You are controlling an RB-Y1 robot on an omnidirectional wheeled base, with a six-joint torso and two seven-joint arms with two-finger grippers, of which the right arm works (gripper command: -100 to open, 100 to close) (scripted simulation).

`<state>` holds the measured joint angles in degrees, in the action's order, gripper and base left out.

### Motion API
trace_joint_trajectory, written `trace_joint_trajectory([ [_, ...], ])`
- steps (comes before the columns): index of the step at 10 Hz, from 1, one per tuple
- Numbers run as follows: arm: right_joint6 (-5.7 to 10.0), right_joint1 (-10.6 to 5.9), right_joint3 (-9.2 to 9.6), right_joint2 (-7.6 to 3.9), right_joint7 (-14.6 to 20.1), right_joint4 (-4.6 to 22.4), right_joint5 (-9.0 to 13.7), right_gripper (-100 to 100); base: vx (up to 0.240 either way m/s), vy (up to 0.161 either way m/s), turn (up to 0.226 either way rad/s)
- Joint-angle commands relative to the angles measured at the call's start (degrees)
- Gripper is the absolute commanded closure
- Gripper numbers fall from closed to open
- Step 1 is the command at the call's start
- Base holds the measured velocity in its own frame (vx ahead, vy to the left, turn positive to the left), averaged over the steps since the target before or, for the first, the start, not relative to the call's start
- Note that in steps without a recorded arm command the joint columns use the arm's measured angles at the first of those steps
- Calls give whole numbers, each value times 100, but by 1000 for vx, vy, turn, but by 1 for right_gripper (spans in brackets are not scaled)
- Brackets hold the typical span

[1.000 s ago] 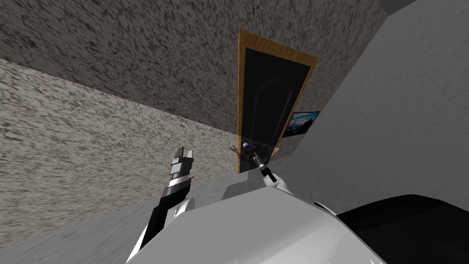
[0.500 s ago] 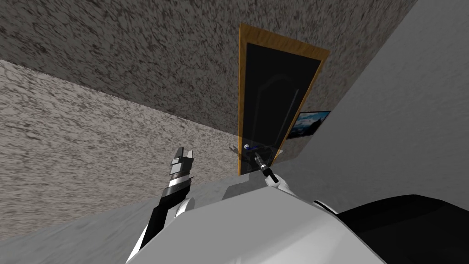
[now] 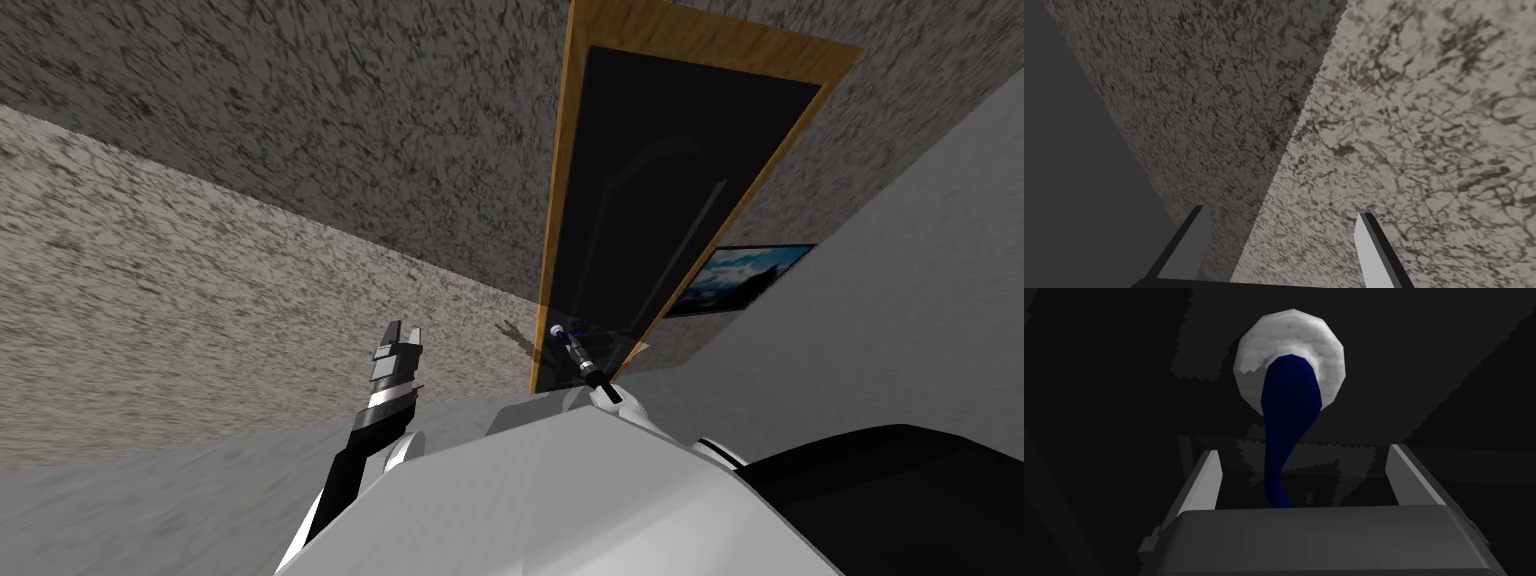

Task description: Pull the door open

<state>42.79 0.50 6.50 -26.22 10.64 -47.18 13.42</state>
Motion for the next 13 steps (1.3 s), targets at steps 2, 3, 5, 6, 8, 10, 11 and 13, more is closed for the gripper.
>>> trace_joint_trajectory([
  [2, 191, 67, -162, -163, 152, 241, 87, -100, 208, 22, 163],
  [3, 163, 40, -121, -131, 130, 213, 66, -100, 96, -7, 22],
  [5, 163, 40, -121, -131, 130, 213, 66, 100, -23, 1, -12],
  [6, 163, 40, -121, -131, 130, 213, 66, 100, -29, -1, 8],
  [8, 163, 40, -121, -131, 130, 213, 66, 100, -14, -1, 0],
  [10, 253, 114, -50, -200, 209, 209, 59, 100, -53, -15, 51],
  [11, 320, 160, -6, -250, 258, 202, 54, 100, -218, -68, 147],
  [13, 482, 272, 102, -372, 377, 185, 41, 100, -200, -84, 148],
])
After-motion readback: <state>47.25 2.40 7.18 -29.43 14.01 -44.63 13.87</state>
